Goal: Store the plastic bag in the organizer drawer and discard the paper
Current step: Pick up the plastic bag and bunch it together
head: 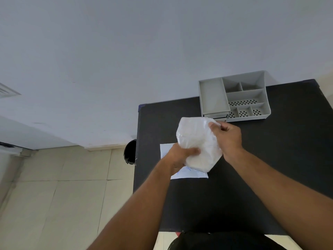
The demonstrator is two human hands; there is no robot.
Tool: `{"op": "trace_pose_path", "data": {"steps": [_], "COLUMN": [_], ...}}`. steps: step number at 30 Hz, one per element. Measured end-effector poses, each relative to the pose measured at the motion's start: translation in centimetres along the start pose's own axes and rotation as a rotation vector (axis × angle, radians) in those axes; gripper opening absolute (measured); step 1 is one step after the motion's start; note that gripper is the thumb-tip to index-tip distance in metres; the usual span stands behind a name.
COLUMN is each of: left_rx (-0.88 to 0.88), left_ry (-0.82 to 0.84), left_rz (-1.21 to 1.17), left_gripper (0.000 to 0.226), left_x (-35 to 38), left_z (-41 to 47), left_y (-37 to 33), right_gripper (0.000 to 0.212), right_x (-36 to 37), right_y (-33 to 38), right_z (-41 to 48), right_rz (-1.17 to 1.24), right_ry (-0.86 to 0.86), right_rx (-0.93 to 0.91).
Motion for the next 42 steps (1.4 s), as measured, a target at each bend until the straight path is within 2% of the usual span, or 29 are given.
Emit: {"op": "trace_pose_path", "data": {"steps": [9, 12, 14, 16, 19, 21, 23, 25, 29, 32, 36, 39, 42], "left_rx": [-0.040, -0.041, -0.040, -0.039, -0.038, -0.033, -0.030, -0.022, 0.000, 0.011, 0.001, -0.011, -0.013], "left_ry": [-0.003, -0.013, 0.010, 0.039, 0.003, -0.029, -0.058, -0.089, -0.113, -0.140, -0.187, -0.258, -0.317], "left_rz": [-0.040, -0.077, -0.098, -0.104, -0.091, -0.083, -0.092, -0.140, -0.247, -0.313, -0.336, -0.359, -0.380], "left_gripper": [0.045, 0.049, 0.057, 0.056, 0.050, 0.051, 0.049, 0.049, 0.058, 0.047, 0.034, 0.040, 0.056], "left_x": [-1.0, -1.2, -1.2, -1.0, -0.8, -0.8, -0.8, -0.7, -0.5, -0.3, -0.1, -0.8, -1.4], "left_z": [-0.6, -0.7, -0.6, -0.6, -0.8, -0.9, -1.0, -1.2, -1.2, -1.2, -1.2, -1.1, -0.7], "left_y": [0.8, 1.0, 1.2, 1.2, 1.2, 1.2, 1.3, 1.4, 1.2, 1.0, 0.7, 0.3, 0.1], "right_gripper": [0.018, 0.022, 0.017, 0.012, 0.004, 0.013, 0.015, 0.020, 0.040, 0.022, 0.020, 0.023, 0.024], "right_x": [-0.9, -0.6, -0.1, 0.1, -0.1, -0.5, -0.9, -1.0, -0.7, -0.3, -1.1, -1.8, -1.6], "right_y": [0.4, 0.2, -0.3, -0.8, -1.0, -0.8, -0.8, -0.7, -2.2, -2.9, -2.7, -2.5, -1.7], "right_z": [0.6, 0.3, -0.4, -0.8, -0.7, -0.5, -0.5, -1.0, -2.8, -4.2, -3.8, -2.0, 0.5], "right_rz": [0.029, 0.046, 0.027, -0.007, -0.032, -0.049, -0.028, 0.010, 0.010, -0.024, -0.015, 0.030, 0.096], "right_ry": [-0.089, 0.022, 0.154, 0.194, 0.051, -0.069, -0.109, -0.045, 0.190, 0.312, 0.195, 0.115, 0.100], "right_rx": [-0.024, 0.023, 0.070, 0.082, 0.072, 0.030, 0.008, 0.037, 0.155, 0.185, 0.183, 0.232, 0.278]}}
Point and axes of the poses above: each hand's wrist, its own z-axis towards the middle knuckle, its own x-axis out of the palm, y = z × x, the point moved 3 cm from there along z, towards the middle knuckle, and after that the axes turned 8 degrees about -x, right-handed, at the moved point
